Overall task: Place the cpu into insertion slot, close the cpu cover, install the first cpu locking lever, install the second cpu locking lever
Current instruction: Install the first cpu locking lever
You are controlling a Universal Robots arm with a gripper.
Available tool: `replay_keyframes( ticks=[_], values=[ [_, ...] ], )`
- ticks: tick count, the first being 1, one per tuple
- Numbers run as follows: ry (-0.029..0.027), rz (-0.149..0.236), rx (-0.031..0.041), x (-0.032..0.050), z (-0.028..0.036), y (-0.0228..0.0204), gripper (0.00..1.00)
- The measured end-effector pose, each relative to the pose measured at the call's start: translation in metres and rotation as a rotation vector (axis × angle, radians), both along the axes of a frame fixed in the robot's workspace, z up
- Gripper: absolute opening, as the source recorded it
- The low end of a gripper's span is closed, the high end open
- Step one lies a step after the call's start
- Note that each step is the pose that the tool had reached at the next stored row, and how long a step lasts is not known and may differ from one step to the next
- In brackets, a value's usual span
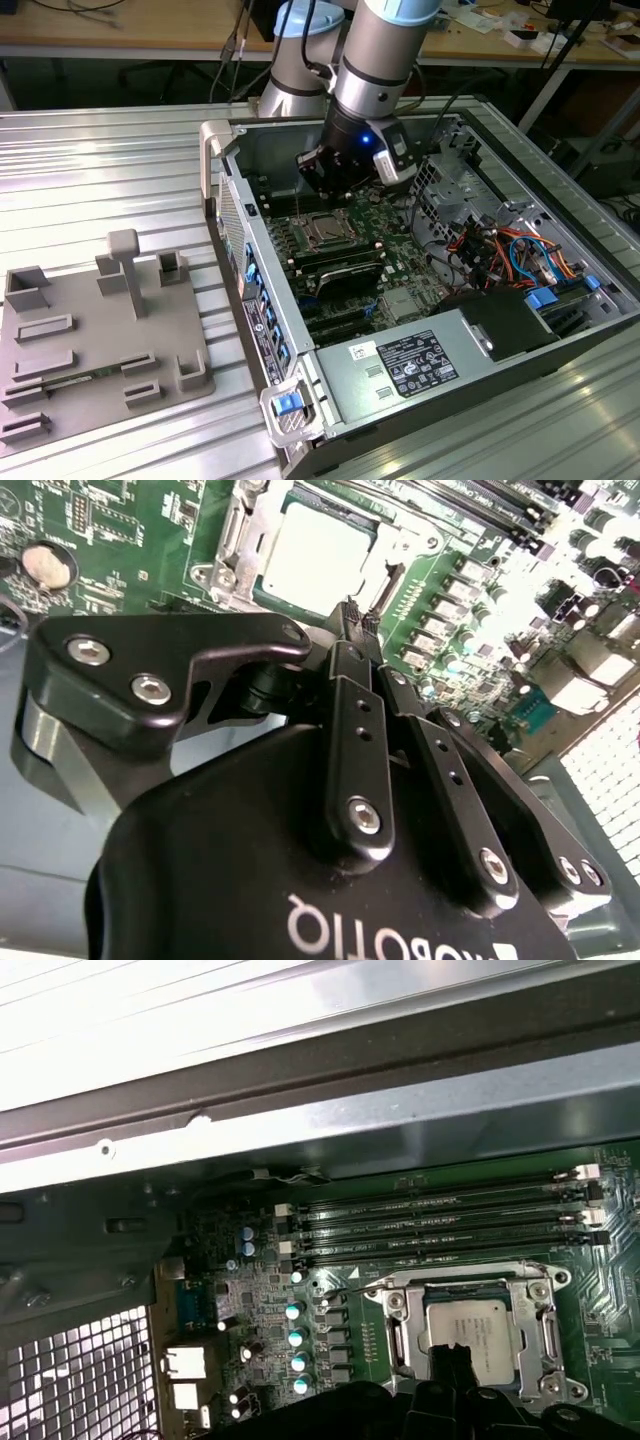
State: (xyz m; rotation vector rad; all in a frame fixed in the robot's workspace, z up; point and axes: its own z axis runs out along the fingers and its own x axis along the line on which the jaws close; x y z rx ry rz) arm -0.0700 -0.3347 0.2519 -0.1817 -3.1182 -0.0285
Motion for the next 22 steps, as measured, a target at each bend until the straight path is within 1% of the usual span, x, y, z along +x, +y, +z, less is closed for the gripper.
replay_keyframes(
  ticks=[2,5,7,9,22],
  values=[
    [-0.0011,0.010,-0.0001,-0.0007,0.0007,-0.0001,0.11],
    [-0.0044,0.020,0.0007,-0.0016,0.0053,0.0000,0.11],
    [-0.0052,0.022,0.0008,-0.0021,0.0063,0.0000,0.11],
    [-0.0057,0.025,0.0009,-0.0035,0.0064,0.0000,0.11],
    [-0.0056,0.025,0.0007,-0.0040,0.0065,0.0000,0.11]
  ],
)
